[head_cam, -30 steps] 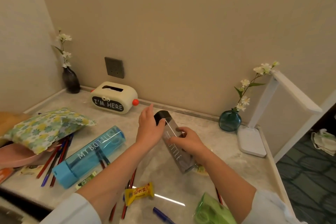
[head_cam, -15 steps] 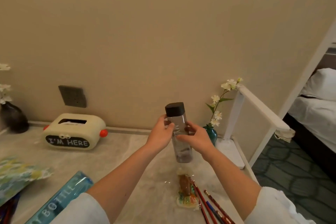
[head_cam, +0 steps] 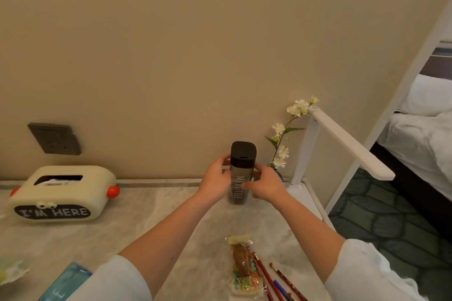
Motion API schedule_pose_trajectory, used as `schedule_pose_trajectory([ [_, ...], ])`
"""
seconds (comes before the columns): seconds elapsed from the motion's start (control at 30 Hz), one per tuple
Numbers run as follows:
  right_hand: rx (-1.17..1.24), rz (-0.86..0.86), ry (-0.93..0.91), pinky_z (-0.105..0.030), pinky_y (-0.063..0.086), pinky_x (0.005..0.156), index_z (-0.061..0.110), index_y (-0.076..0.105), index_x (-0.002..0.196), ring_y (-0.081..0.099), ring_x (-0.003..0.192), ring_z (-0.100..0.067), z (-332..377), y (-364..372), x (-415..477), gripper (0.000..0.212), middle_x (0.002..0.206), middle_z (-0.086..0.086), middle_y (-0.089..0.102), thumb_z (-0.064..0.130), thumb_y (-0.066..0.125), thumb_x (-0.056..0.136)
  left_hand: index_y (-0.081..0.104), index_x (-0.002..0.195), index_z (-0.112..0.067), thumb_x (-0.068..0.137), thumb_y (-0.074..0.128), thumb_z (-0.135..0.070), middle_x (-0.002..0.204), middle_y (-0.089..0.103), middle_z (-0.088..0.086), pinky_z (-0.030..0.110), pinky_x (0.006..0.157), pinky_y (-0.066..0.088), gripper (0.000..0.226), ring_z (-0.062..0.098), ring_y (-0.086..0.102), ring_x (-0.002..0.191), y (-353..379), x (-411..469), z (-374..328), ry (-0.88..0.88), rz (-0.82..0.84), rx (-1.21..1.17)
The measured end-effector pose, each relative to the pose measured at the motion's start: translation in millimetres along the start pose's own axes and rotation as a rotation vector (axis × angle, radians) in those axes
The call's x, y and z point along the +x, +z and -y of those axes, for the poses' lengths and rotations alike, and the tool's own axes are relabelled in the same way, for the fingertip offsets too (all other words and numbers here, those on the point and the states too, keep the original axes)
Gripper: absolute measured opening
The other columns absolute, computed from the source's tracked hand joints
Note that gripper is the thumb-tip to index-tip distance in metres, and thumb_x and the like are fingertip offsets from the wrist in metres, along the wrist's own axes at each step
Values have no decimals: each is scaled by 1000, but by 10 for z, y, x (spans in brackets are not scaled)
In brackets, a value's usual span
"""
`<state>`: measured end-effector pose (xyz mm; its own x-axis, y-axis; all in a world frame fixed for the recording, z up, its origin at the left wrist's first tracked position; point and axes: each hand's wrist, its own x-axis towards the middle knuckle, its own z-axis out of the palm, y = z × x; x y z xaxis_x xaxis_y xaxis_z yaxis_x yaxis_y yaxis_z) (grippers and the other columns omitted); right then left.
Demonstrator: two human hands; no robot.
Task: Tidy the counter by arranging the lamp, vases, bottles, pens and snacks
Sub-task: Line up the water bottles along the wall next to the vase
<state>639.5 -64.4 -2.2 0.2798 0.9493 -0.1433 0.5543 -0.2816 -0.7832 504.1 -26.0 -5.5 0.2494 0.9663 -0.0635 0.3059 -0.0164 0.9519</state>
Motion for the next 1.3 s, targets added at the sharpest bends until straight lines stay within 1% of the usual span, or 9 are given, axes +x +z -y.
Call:
schedule_pose_trajectory([
  [0.13, -11, -10, -20, -38, 61, 69, 22, 49, 136, 64, 104, -26, -28, -20, 68, 64, 126, -5, 63, 10, 74, 79, 52, 133, -17, 91, 39, 5, 131, 56, 3, 44, 105, 44, 49, 20, 52, 121, 35, 38, -14, 7, -7, 31],
  [0.23, -51, -36, -44, -45, 58, 81, 21, 53, 132, 65, 101, -24, -32, -46, 117, 60, 123, -5, 65, 10, 74, 77, 53, 131, -18, 88, 39, 8, 129, 56, 4, 44, 103, 46, 52, 19, 53, 119, 60, 50, -26, 11, -12, 2],
  [0.4, -146, -74, -77, -39, 51, 89, 19, 54, 130, 62, 110, -22, -62, -65, 153, 56, 124, -4, 65, 14, 75, 78, 49, 134, -13, 89, 46, 6, 128, 53, 4, 31, 92, 48, 49, 12, 55, 101, 85, 16, -76, 26, -10, -76],
  [0.67, -205, -104, -101, -36, 51, 85, 19, 55, 131, 63, 106, -23, -82, -102, 125, 57, 121, -4, 67, 14, 75, 78, 49, 133, -15, 89, 48, 5, 130, 54, 5, 43, 99, 50, 48, 18, 56, 112, 110, -7, -32, -2, -33, -123],
  [0.83, -186, -126, -91, -38, 55, 84, 23, 57, 129, 65, 100, -21, -110, -68, 80, 56, 113, -2, 70, 18, 75, 76, 52, 126, -23, 92, 46, -1, 128, 53, 4, 46, 100, 49, 41, 20, 55, 114, 154, -15, 48, -37, -20, -81],
  [0.97, -171, -110, -73, -34, 54, 80, 23, 61, 123, 66, 96, -20, -173, -31, 48, 48, 105, -2, 71, 16, 72, 77, 48, 133, -13, 93, 49, -3, 124, 54, 3, 43, 100, 47, 41, 21, 54, 114, 196, -70, 101, -87, 9, -61],
  [1.1, -93, -118, -46, -29, 52, 81, 21, 59, 125, 65, 100, -17, -293, 55, -29, 45, 113, -1, 70, 13, 67, 81, 44, 137, -10, 93, 50, -3, 131, 53, 8, 44, 101, 47, 45, 22, 53, 117, 235, -91, 137, -141, 21, -58],
  [1.2, -87, -138, 38, -33, 53, 89, 17, 50, 135, 63, 100, -17, -402, 124, -84, 54, 106, 1, 67, 18, 67, 84, 38, 141, -6, 94, 46, -2, 134, 50, 11, 41, 102, 46, 48, 27, 51, 122, 247, -116, 164, -204, 51, -47],
  [1.3, -19, -68, 136, -41, 56, 90, 17, 49, 133, 64, 98, -18, -471, 202, -82, 52, 100, 3, 65, 21, 67, 85, 40, 140, -7, 94, 44, -1, 133, 51, 8, 42, 105, 44, 46, 24, 50, 120, 273, -115, 212, -238, 96, -39],
])
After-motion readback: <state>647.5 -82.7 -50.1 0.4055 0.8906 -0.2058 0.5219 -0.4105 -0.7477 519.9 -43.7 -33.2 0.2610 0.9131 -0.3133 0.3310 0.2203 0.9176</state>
